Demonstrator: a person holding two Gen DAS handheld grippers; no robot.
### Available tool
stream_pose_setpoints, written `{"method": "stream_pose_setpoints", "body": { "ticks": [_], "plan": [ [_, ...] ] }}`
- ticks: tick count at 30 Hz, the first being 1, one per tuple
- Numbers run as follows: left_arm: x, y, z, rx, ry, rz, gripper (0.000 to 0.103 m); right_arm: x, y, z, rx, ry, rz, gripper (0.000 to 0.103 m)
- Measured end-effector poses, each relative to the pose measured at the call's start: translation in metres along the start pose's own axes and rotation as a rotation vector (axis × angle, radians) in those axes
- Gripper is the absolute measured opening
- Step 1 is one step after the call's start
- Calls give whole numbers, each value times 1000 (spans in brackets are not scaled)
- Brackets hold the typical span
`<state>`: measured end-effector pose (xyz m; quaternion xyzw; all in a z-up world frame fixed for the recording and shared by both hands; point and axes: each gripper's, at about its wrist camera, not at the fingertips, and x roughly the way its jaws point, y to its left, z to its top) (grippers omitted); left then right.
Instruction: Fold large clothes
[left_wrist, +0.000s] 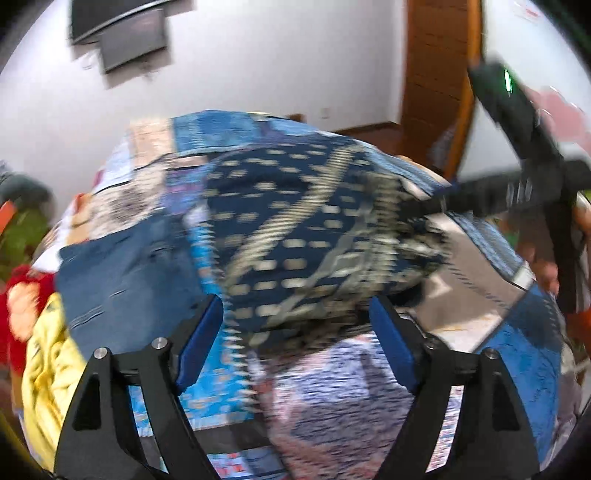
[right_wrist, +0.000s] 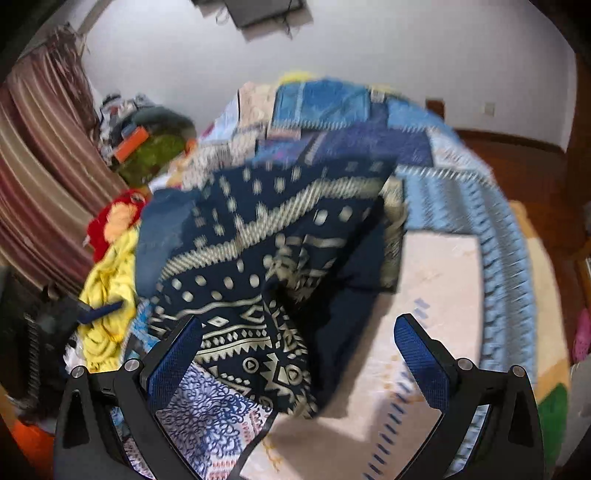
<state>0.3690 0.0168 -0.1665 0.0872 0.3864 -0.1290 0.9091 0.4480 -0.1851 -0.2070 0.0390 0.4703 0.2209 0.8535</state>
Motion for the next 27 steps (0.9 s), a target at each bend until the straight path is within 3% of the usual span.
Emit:
{"method": "stream_pose_setpoints", "body": {
  "ticks": [7,9,14,20,27],
  "plan": [
    [3,42,-5,-96,13,66,82,46,-37,-37,130,150,12,103],
    [6,48,-6,-104,12,83,82,40,-47,-45,154,150,45,103],
    [15,56,2,-125,14,59,82,8,-41,-41,89,98,11,103],
    [37,60,29,-177,29,-62,83,-16,-24,-10,77,-3,77,103],
    [95,75,52,-322,119,-274,83,29,-40,21,186,55,197,103]
  ]
}}
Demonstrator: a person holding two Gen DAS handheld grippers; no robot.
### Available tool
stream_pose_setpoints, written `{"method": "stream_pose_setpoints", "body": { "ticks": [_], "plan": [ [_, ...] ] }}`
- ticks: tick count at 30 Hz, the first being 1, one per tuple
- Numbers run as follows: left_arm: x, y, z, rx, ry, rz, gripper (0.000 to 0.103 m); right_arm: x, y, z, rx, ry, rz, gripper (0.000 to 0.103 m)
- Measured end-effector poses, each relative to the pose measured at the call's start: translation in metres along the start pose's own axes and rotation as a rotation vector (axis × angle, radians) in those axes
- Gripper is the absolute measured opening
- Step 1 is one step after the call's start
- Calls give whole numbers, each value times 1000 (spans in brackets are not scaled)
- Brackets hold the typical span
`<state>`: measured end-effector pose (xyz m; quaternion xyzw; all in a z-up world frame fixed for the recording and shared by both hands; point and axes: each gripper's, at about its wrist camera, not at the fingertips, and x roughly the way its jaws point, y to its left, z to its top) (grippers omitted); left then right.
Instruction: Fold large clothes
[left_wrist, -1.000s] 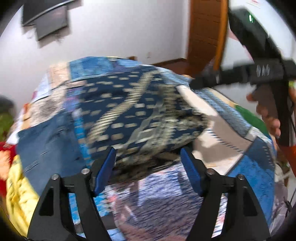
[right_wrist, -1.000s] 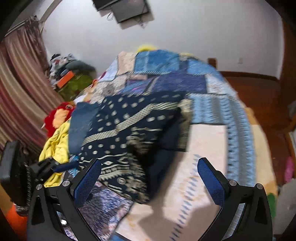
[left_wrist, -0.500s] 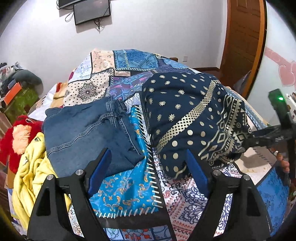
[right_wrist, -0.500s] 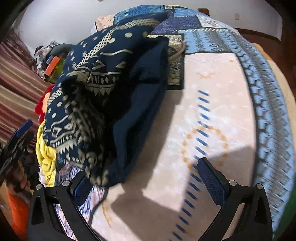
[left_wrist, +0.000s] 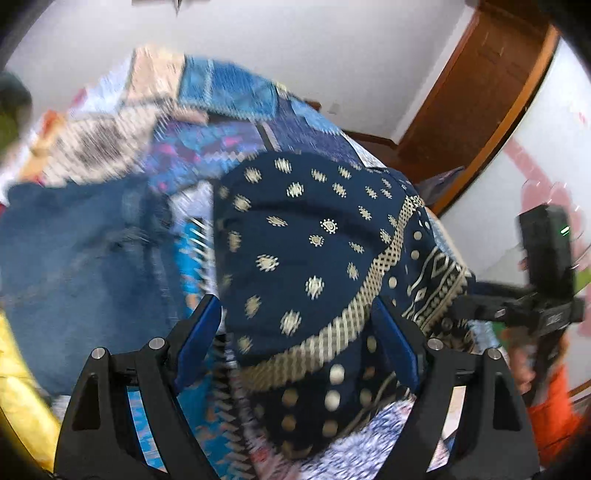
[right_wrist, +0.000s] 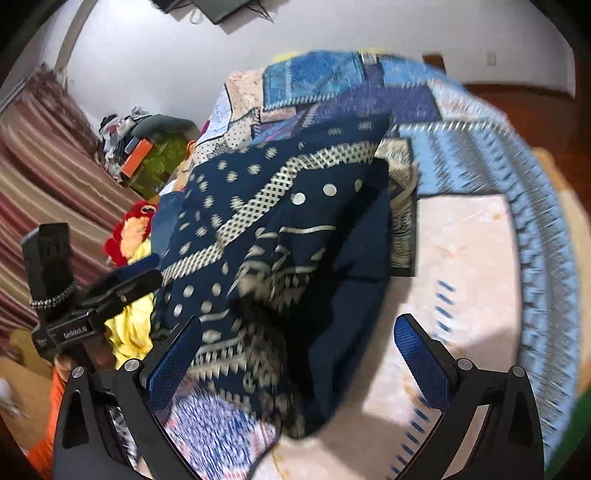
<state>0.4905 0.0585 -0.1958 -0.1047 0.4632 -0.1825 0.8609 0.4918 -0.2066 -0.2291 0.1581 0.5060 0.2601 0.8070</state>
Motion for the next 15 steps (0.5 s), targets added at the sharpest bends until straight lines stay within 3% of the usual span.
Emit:
{"method": "stream_pose_setpoints", "body": {
  "ticks": [8,15],
  "plan": [
    [44,33,21,-141,45,-130,95,61,-33,26,95,89,143,103],
    [74,53,32,-218,93,-235,96,79,-20,47,11,82,181,99]
  ]
}}
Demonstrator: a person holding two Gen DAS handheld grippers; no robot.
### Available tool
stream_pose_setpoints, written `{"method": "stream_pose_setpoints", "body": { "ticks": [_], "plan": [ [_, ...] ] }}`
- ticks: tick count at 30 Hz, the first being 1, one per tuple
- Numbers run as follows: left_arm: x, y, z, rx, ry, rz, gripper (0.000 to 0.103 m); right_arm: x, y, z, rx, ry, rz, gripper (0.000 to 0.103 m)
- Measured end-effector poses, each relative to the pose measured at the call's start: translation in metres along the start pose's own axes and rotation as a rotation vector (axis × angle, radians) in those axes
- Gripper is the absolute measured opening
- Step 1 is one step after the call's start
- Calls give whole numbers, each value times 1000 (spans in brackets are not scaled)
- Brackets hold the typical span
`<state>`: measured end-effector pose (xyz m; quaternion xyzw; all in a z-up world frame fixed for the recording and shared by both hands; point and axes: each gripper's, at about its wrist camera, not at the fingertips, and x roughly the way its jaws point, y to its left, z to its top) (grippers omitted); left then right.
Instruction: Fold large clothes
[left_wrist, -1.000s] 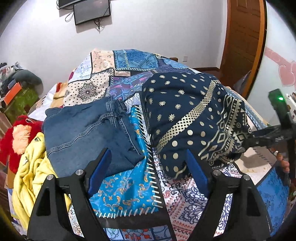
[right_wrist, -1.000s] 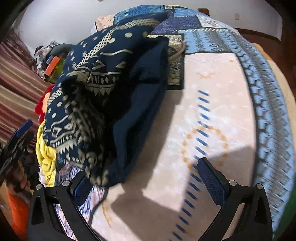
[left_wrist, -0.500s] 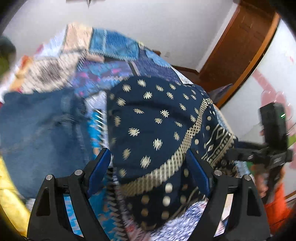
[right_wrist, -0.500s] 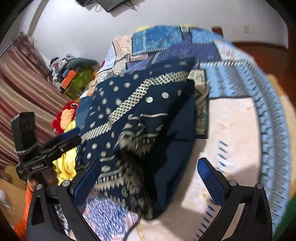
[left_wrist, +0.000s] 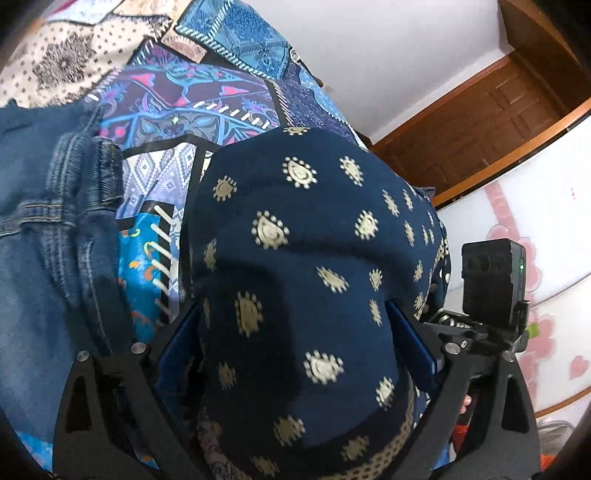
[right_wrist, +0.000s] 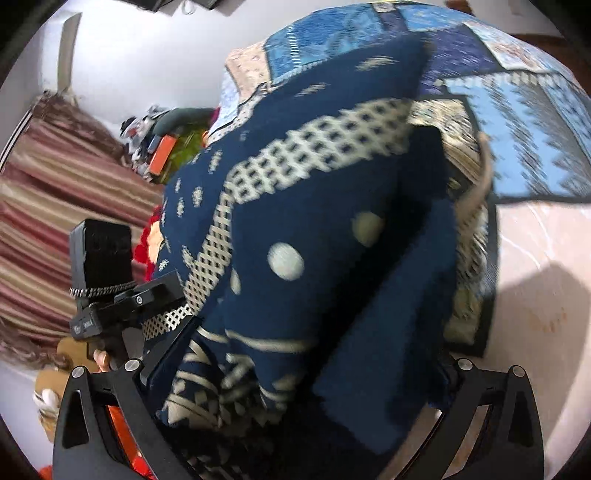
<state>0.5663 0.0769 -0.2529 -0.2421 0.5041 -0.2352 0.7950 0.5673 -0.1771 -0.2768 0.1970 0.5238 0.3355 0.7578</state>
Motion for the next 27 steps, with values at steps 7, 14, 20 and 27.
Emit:
{"method": "stream_pose_setpoints", "body": {
  "ticks": [7,14,20,27],
  "plan": [
    [-22,-10,-11,42,-41,-6,66,-6,26,-5,-55,-23,-31,50],
    [-95,-35,-30,137,-158,-3,58,-31,110,-17,-205,-69,-67,40],
    [-187,-35,-42,201,-305,29,58,-36,193,-11,-305,-127,-26,40],
    [-253,10,-33,171,-404,87,58,11,265,3,-373,-127,-6,40]
  ]
}}
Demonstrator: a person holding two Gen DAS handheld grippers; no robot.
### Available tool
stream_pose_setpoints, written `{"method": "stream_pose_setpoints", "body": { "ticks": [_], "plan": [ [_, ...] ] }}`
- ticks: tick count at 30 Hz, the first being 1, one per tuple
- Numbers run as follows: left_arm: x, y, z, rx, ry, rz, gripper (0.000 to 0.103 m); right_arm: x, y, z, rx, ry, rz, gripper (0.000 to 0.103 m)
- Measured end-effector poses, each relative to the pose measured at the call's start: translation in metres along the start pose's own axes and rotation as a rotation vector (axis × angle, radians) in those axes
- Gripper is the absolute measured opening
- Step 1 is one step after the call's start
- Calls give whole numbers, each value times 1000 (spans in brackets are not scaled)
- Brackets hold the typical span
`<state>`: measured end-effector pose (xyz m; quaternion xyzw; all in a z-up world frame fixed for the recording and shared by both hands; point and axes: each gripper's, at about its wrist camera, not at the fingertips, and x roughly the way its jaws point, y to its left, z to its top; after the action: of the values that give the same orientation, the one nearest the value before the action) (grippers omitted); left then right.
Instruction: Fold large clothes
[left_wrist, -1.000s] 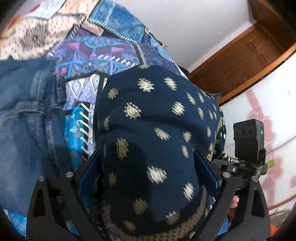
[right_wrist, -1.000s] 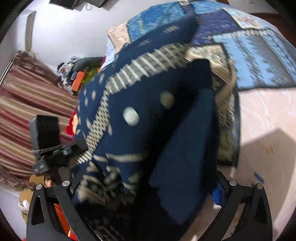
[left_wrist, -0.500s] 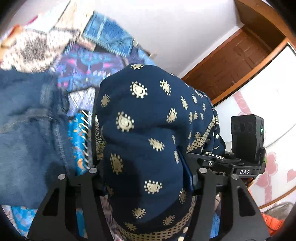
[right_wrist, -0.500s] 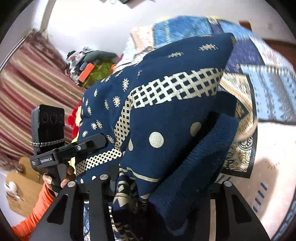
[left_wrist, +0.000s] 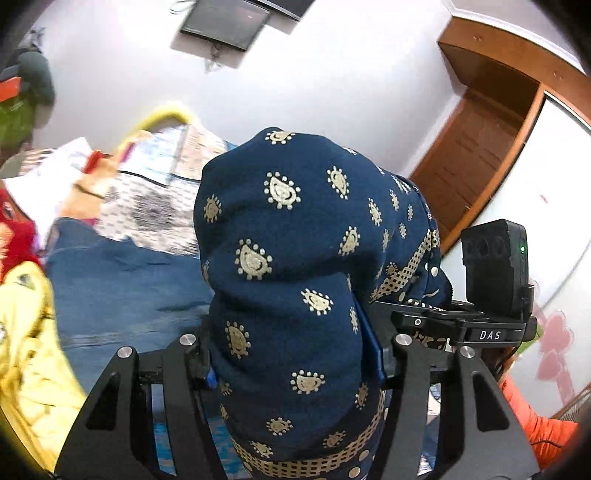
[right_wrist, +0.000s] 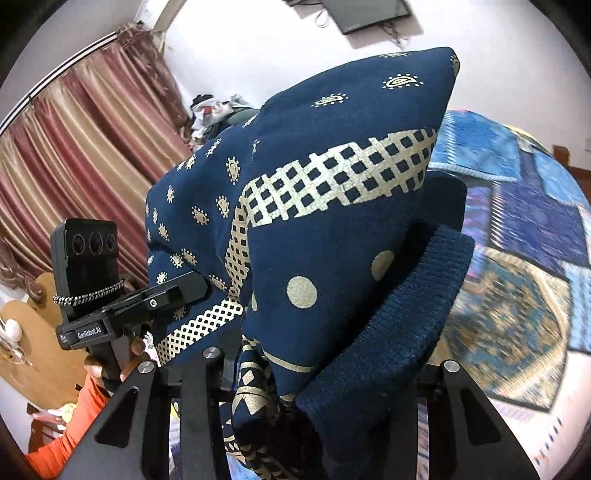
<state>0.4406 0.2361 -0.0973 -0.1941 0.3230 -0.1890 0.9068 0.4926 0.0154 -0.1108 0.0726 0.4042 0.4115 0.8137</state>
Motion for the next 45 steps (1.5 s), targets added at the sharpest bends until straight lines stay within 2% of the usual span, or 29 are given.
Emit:
{"method": "stream_pose_setpoints", "body": {
  "ticks": [5,12,14,19,22,24,26,28,32,37,39,42,45],
  "plan": [
    [2,67,1,-80,19,58,58,69,3,17,5,93,11,40],
    [53,167,-9,-221,124,113,58,181,-22,21,43,254,-43,40],
    [72,196,-14,-273,157,115,58,201,-34,22,56,270,-59,40],
    [79,230,-26,-343,147,85,62,215,-51,27,67,277,-44,41],
    [73,225,-33,-320,131,107,65,209,-50,22,37,311,-74,53],
    [66,212,-36,-255,119,174,67,204,-48,17,-5,325,-124,63],
    [58,200,-39,-215,115,214,72,197,-39,9,-48,321,-161,66],
    [49,187,-45,-183,119,247,83,185,-29,-2,-86,325,-181,70],
    [45,164,-67,-93,184,298,89,177,-11,-26,-150,348,-223,70],
    [43,146,-101,-33,236,396,90,175,-14,-61,-182,398,-283,70],
    [37,138,-112,2,241,437,90,165,-18,-73,-163,394,-281,70],
    [30,123,-128,68,270,539,89,142,-22,-87,-136,385,-289,70],
    [14,100,-135,118,248,564,89,112,-14,-91,-131,345,-299,70]
  ]
}}
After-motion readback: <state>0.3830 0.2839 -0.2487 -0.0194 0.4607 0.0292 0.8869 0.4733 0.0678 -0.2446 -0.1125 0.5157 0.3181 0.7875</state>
